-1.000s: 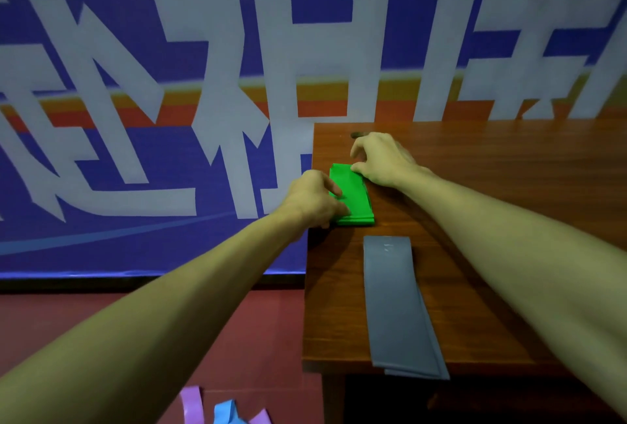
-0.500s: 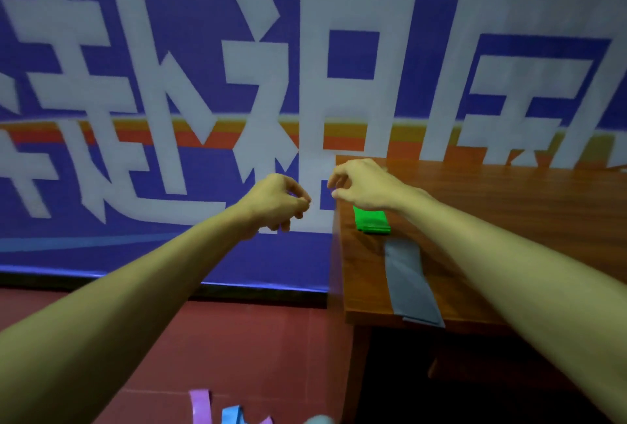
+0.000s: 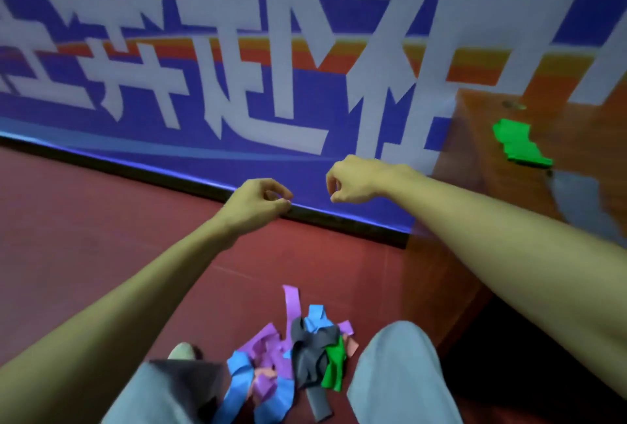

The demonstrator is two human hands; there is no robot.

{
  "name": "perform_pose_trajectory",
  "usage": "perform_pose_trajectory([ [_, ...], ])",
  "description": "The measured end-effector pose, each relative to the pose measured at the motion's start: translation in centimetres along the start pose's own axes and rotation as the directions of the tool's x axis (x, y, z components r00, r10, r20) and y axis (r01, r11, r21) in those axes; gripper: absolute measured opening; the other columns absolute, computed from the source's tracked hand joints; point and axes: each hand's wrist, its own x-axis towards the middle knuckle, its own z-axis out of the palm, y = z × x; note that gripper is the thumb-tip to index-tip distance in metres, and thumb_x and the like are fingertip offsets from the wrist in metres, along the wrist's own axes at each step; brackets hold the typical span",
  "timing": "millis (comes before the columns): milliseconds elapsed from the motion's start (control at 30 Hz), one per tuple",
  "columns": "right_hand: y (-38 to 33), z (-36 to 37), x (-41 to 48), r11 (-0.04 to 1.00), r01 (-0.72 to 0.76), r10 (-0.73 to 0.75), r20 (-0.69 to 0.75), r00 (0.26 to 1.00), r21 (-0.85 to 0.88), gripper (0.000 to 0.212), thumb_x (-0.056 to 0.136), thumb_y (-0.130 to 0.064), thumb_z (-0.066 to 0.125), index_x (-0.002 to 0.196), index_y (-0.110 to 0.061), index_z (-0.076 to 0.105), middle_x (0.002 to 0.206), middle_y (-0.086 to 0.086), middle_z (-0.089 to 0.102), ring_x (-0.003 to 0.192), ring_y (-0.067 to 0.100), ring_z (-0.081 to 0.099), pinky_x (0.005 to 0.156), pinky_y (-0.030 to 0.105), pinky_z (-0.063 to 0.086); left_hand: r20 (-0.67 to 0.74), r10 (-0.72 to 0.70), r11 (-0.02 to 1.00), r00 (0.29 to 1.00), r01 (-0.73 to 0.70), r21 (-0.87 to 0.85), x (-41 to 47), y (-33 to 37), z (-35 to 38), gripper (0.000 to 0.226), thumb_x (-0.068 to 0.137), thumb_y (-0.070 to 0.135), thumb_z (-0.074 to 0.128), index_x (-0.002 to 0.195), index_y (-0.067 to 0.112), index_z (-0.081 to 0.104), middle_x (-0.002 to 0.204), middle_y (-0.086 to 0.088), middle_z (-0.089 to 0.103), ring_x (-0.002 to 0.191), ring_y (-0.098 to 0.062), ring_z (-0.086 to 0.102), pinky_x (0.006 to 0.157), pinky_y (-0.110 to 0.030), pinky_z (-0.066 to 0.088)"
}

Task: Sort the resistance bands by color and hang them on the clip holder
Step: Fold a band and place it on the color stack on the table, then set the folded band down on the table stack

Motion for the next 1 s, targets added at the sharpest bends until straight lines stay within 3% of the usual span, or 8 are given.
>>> perform_pose_trajectory([
  [233,-4.3,11.4,6.4,0.983,0.096,-0.126,0.198,0.972,0.156,0.017,0.087,-0.029,0.062,0.099,-0.022,0.07,0.105,0.004,0.07,0.097,0.022,0.064,0.087,0.038,0.053,0.042,-0.185,0.982,0.982,0.186,-0.017,-1.1,-11.7,2.1,0.012,0.084,0.008,0.063,0.088,0.019,0.067,0.068,-0.002,0.063,0.065,-0.014,0.058,0.065,-0.025,0.044],
  [400,-3.8,21.0,9.8,0.955,0.076,-0.163,0.295,0.942,0.286,0.017,0.087,-0.025,0.062,0.099,-0.019,0.071,0.104,0.003,0.071,0.099,0.021,0.063,0.088,0.032,0.05,0.167,-0.316,0.947,0.934,0.321,0.0,-0.6,-20.3,7.6,0.013,0.082,0.013,0.062,0.079,0.026,0.063,0.064,0.008,0.064,0.057,-0.005,0.06,0.066,-0.024,0.048],
  [500,-3.0,26.7,11.1,0.927,0.009,-0.154,0.358,0.921,0.375,0.017,0.087,-0.027,0.063,0.099,-0.018,0.072,0.1,0.001,0.072,0.094,0.017,0.064,0.083,0.025,0.045,0.252,-0.389,0.911,0.886,0.411,-0.039,0.2,-24.8,11.5,0.021,0.086,0.004,0.059,0.078,0.023,0.061,0.066,0.003,0.063,0.052,-0.003,0.059,0.062,-0.024,0.049],
  [567,-2.8,30.8,12.0,0.881,-0.075,-0.139,0.407,0.903,0.467,0.02,0.087,-0.03,0.066,0.099,-0.016,0.072,0.091,-0.001,0.07,0.077,0.01,0.061,0.075,0.021,0.043,0.294,-0.473,0.837,0.83,0.528,-0.144,0.6,-27.2,14.1,0.02,0.089,-0.001,0.055,0.08,0.016,0.061,0.068,-0.002,0.061,0.049,-0.001,0.058,0.054,-0.019,0.047],
  [667,-3.5,37.3,13.5,0.779,-0.218,-0.128,0.489,0.863,0.589,0.023,0.086,-0.031,0.069,0.096,-0.01,0.073,0.074,-0.005,0.063,0.061,0.003,0.053,0.057,0.014,0.042,0.336,-0.572,0.704,0.748,0.658,-0.267,1.2,-30.7,17.9,0.019,0.091,0.0,0.051,0.082,0.012,0.062,0.076,-0.006,0.06,0.06,-0.014,0.059,0.059,-0.022,0.044],
  [833,-4.9,47.1,15.7,0.773,-0.324,-0.06,0.572,0.818,0.545,0.016,0.087,-0.024,0.065,0.096,-0.014,0.072,0.097,0.002,0.071,0.093,0.018,0.063,0.085,0.03,0.049,0.285,-0.665,0.677,0.691,0.718,-0.163,2.0,-37.7,22.2,0.015,0.089,0.001,0.052,0.082,0.009,0.062,0.066,0.0,0.057,0.048,-0.001,0.055,0.046,-0.009,0.04],
  [933,-5.8,52.3,16.5,0.744,-0.4,-0.011,0.608,0.794,0.536,0.015,0.085,-0.021,0.065,0.098,-0.016,0.071,0.107,0.004,0.071,0.106,0.022,0.063,0.091,0.03,0.048,0.286,-0.752,0.577,0.594,0.803,-0.149,1.4,-41.6,24.2,0.007,0.08,0.013,0.054,0.079,0.012,0.061,0.07,-0.002,0.056,0.05,-0.004,0.058,0.053,-0.019,0.041],
  [1000,-6.7,55.3,17.0,0.712,-0.443,0.016,0.617,0.787,0.545,0.023,0.085,-0.018,0.065,0.108,-0.016,0.069,0.116,0.006,0.068,0.111,0.023,0.061,0.095,0.03,0.046,0.298,-0.793,0.509,0.532,0.846,-0.157,0.6,-43.5,25.3,0.013,0.074,0.015,0.053,0.083,0.011,0.062,0.073,-0.004,0.058,0.051,-0.007,0.059,0.058,-0.024,0.041],
])
